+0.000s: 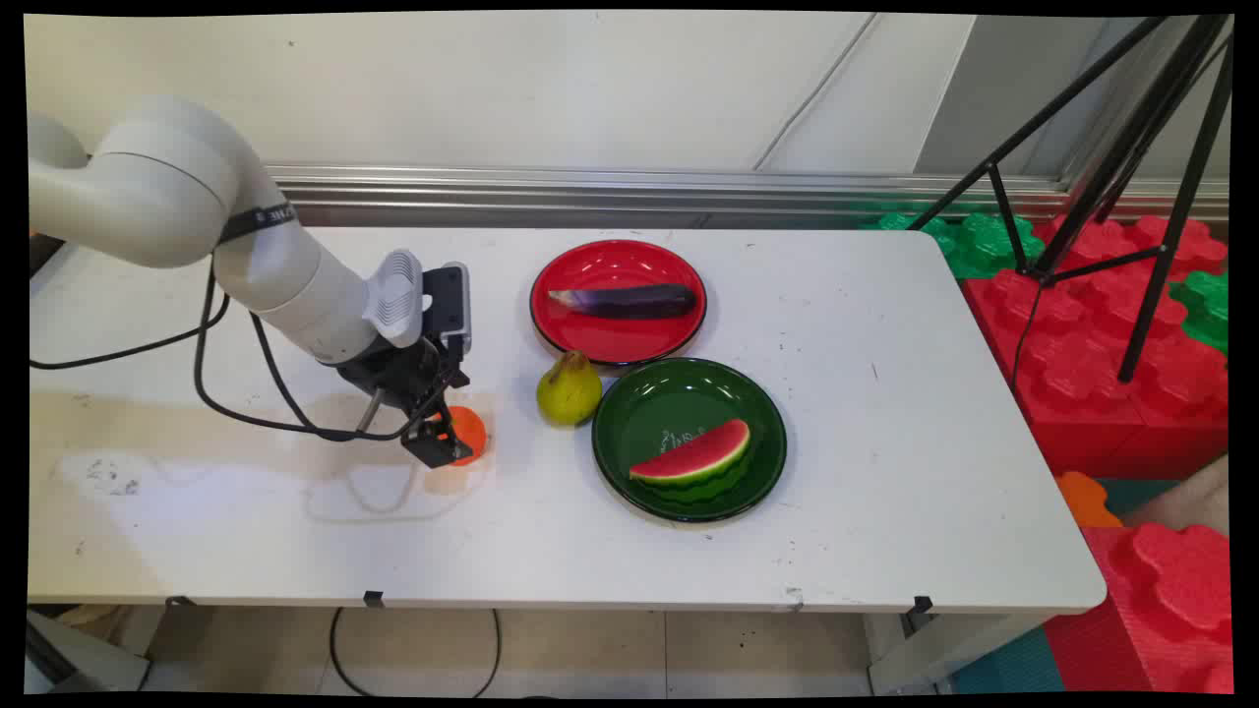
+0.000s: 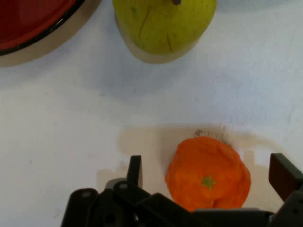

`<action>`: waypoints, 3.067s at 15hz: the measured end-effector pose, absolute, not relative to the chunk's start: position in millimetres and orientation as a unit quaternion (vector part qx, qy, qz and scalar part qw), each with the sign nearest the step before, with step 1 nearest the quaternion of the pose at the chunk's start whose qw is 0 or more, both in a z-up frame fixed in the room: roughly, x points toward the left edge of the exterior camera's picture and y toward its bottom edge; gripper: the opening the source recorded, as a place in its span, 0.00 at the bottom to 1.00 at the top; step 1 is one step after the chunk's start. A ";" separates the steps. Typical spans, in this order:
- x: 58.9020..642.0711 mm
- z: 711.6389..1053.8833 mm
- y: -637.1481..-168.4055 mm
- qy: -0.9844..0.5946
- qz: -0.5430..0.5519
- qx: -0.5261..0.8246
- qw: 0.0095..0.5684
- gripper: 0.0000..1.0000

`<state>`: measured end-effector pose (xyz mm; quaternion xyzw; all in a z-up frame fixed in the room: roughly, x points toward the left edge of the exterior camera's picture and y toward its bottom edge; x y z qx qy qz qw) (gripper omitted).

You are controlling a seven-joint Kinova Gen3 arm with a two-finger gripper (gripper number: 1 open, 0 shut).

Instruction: Pick up the eggplant from the red plate

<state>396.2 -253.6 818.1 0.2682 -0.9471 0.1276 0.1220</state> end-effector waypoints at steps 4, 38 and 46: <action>404.4 832.4 -250.1 -0.948 0.136 0.257 0.130 1.00; 424.8 991.0 -316.3 -0.895 0.246 0.311 0.206 1.00; 381.3 964.7 -369.7 -0.895 0.244 0.327 0.182 1.00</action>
